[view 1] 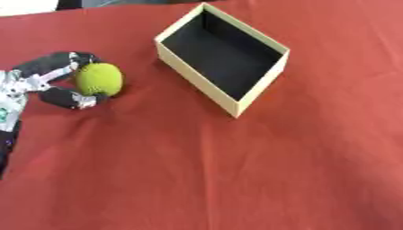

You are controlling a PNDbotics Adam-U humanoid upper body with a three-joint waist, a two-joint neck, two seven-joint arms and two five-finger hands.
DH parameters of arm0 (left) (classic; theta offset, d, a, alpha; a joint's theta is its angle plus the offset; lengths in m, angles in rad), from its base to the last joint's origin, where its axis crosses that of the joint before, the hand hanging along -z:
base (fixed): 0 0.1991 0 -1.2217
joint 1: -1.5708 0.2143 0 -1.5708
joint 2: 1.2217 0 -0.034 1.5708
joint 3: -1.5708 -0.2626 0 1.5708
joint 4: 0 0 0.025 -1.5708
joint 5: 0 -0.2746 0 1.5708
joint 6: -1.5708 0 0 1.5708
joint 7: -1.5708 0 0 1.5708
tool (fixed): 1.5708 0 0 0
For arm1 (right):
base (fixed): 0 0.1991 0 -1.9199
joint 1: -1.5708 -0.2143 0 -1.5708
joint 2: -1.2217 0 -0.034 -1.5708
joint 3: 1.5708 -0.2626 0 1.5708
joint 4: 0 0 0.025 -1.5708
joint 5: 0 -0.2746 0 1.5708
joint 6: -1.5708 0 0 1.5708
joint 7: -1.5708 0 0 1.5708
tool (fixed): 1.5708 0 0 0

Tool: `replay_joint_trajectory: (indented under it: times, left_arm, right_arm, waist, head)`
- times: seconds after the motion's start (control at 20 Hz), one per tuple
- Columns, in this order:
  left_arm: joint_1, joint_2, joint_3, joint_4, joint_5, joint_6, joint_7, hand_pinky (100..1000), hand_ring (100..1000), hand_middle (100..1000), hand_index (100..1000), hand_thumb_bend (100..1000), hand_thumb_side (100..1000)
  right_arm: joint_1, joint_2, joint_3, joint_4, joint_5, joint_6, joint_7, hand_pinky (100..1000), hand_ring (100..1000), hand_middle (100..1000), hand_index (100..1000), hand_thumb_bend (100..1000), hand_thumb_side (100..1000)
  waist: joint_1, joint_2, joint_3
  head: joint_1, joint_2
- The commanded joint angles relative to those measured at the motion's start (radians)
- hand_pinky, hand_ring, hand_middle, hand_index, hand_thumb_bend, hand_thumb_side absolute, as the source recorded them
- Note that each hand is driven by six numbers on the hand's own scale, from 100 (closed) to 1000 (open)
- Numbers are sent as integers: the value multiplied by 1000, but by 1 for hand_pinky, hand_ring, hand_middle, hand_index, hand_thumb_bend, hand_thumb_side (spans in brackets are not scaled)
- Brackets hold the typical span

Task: Pick up objects on the table and place them in the box.

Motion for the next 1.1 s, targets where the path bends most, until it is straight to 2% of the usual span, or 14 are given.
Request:
replay_joint_trajectory:
  times: [0.05, 0.15, 0.2, 0.25, 0.35, 0.5, 0.55, 0.65, 0.9, 1.1]
  left_arm:
    - [-12, 38, 18, -20, 26, -239, -258, 716, 755, 754, 868, 234, 578]
    - [-13, 37, 22, -21, 36, -239, -256, 637, 686, 691, 822, 123, 466]
    - [-14, 37, 25, -22, 39, -239, -250, 557, 614, 626, 768, 100, 366]
    - [-14, 37, 29, -23, 42, -239, -236, 498, 571, 589, 734, 100, 275]
    - [-14, 37, 35, -23, 46, -239, -197, 438, 516, 535, 688, 100, 197]
    - [-16, 37, 38, -31, 60, -239, -132, 418, 493, 510, 663, 100, 187]
    - [-18, 38, 40, -38, 68, -239, -111, 385, 469, 492, 625, 100, 193]
    - [-23, 40, 40, -58, 84, -239, -74, 366, 473, 479, 607, 100, 179]
    - [-62, 54, 30, -124, 105, -239, -16, 398, 489, 495, 622, 100, 124]
    - [-122, 53, 4, -148, 64, -239, 30, 425, 507, 515, 644, 100, 110]
  right_arm:
    - [-9, -9, -1, -18, -4, 0, 2, 804, 779, 578, 757, 100, 636]
    - [-9, -9, 0, -18, -5, 0, 2, 804, 779, 578, 757, 100, 636]
    - [-9, -8, 0, -18, -5, 0, 2, 804, 779, 578, 757, 100, 637]
    - [-9, -8, 0, -18, -5, 1, 2, 804, 779, 578, 757, 100, 637]
    - [-9, -7, 0, -18, -6, 1, 2, 804, 780, 578, 757, 100, 638]
    - [-8, -6, 0, -18, -6, 3, 2, 804, 780, 577, 757, 100, 639]
    - [-7, -6, 0, -18, -6, 3, 1, 804, 780, 577, 757, 100, 639]
    - [-9, -7, -1, -18, -7, 3, -1, 805, 779, 578, 757, 100, 637]
    - [-16, -18, -13, -18, -5, -5, -11, 804, 777, 581, 758, 100, 622]
    - [-34, -40, -33, -18, -1, -22, -28, 803, 774, 586, 759, 100, 594]
  waist:
    - [-4, -25, 2]
    - [-4, -25, 2]
    - [-4, -25, 3]
    - [-4, -25, 3]
    - [-3, -25, 3]
    - [-2, -25, 3]
    - [-2, -25, 3]
    - [-2, -25, 2]
    - [-4, -27, -5]
    - [-10, -29, -18]
  head:
    - [-3, -13]
    - [-3, -14]
    - [-3, -14]
    - [-4, -15]
    - [-5, -15]
    - [-6, -14]
    - [-6, -14]
    - [-6, -15]
    - [-1, -15]
    - [10, -17]
